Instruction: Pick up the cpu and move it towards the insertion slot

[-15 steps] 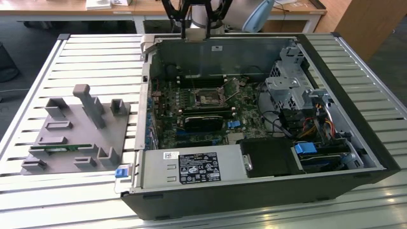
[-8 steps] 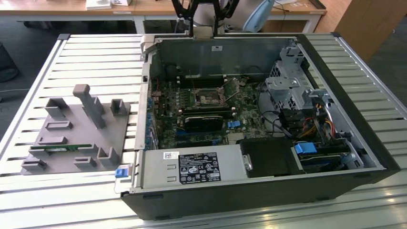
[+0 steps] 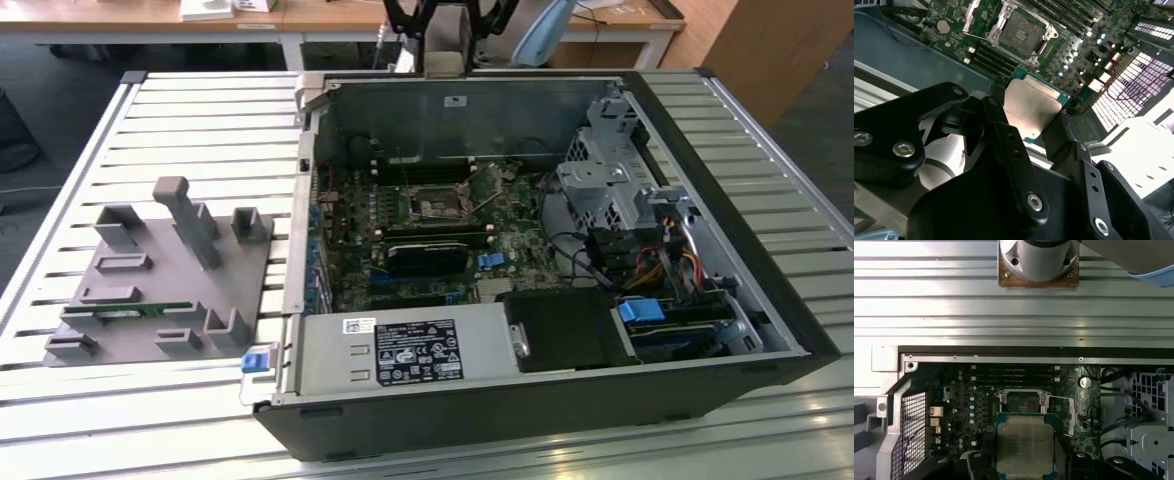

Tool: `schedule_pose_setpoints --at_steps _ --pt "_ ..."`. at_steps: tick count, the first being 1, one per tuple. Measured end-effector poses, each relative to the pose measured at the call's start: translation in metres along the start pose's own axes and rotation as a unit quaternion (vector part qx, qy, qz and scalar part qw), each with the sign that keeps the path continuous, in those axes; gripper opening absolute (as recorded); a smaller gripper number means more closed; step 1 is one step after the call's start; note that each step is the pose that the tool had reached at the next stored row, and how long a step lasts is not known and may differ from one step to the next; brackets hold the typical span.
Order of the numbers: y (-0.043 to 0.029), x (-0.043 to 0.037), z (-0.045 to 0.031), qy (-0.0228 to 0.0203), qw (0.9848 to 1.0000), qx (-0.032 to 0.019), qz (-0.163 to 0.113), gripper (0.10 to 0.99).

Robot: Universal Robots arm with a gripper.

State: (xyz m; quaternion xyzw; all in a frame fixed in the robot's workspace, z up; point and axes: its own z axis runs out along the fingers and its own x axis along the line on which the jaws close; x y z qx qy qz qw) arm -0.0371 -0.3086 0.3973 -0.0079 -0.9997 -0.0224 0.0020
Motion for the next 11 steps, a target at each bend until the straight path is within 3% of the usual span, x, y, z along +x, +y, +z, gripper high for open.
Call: schedule_pose_setpoints --at_steps 11 --pt "0.0015 -0.0022 0.0003 -0.0004 1.0 0.0 0.0 0.545"
